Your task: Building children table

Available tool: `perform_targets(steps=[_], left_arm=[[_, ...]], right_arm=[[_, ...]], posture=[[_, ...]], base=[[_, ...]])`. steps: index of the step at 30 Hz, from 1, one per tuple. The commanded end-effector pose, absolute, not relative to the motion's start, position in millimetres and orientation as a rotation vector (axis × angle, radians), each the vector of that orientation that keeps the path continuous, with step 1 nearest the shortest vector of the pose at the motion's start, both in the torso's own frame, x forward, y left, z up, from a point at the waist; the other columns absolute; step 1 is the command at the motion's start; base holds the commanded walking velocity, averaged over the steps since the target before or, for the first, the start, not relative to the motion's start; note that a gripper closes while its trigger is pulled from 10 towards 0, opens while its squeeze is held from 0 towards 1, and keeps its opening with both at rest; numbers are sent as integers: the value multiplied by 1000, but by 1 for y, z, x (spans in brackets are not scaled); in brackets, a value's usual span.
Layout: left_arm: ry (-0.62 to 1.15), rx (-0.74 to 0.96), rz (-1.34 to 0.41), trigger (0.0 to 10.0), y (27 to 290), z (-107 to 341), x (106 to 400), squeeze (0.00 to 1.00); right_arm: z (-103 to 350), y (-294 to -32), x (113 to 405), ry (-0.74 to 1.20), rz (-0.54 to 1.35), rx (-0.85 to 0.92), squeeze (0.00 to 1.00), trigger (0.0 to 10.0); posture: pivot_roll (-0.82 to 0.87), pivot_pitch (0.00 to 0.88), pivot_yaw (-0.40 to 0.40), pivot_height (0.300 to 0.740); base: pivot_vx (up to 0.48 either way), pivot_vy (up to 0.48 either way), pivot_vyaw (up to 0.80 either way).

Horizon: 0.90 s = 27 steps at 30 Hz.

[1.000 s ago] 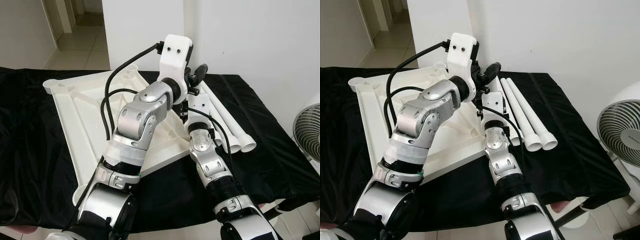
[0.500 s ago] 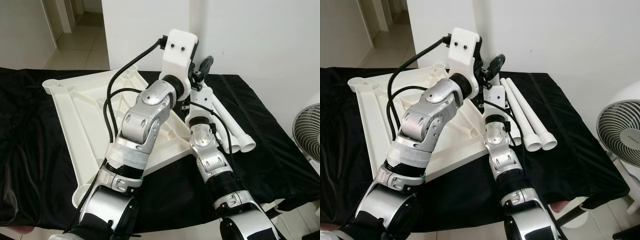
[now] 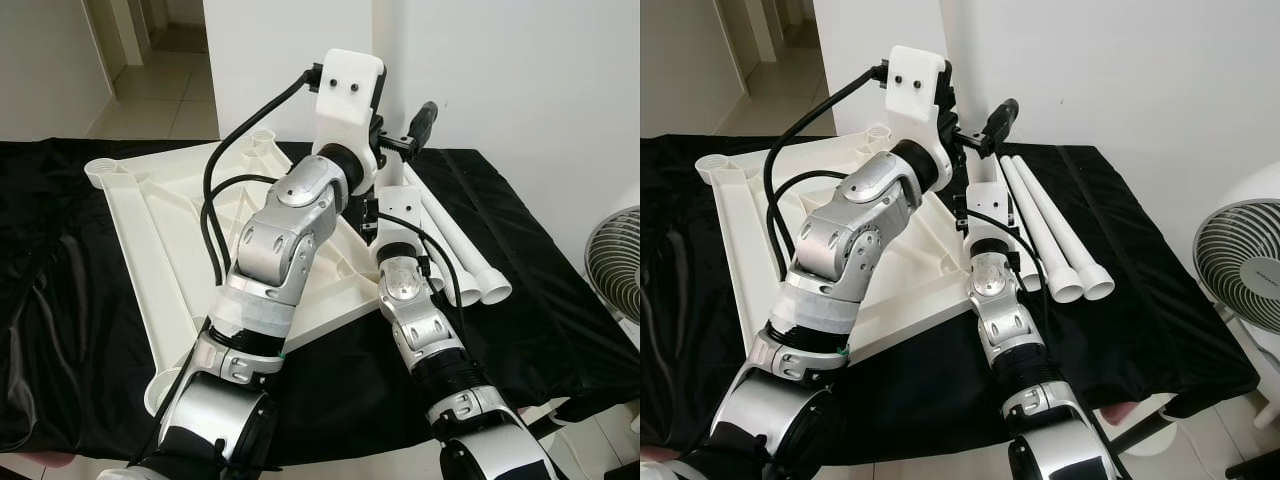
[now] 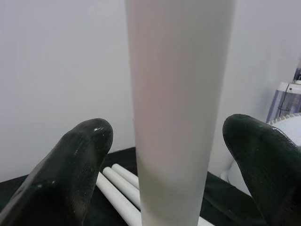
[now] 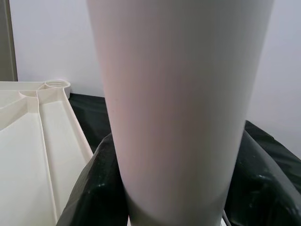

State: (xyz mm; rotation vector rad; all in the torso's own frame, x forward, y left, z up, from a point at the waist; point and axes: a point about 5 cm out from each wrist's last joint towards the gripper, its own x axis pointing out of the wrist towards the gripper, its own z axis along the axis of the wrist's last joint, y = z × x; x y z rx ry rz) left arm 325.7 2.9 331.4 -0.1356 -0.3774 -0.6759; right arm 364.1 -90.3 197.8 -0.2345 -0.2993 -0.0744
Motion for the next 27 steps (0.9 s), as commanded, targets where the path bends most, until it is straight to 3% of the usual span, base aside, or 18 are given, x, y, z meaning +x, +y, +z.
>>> perform_targets(steps=[1,12,27], left_arm=[[-384,-164,-661,10000,1,333,324,0],[-376,-169,-684,10000,5,331,324,0],[-415,-187,-844,10000,12,309,292,0]], right_arm=[[198,-91,364,-311,-69,-223,0,10000],[205,-95,363,-343,-82,-145,0,10000],[199,-110,364,-313,-122,-115,0,10000]], posture=[[22,21,-38,740],[20,22,-32,740],[31,12,-36,740]], base=[[0,0,0],[0,0,0],[0,0,0]])
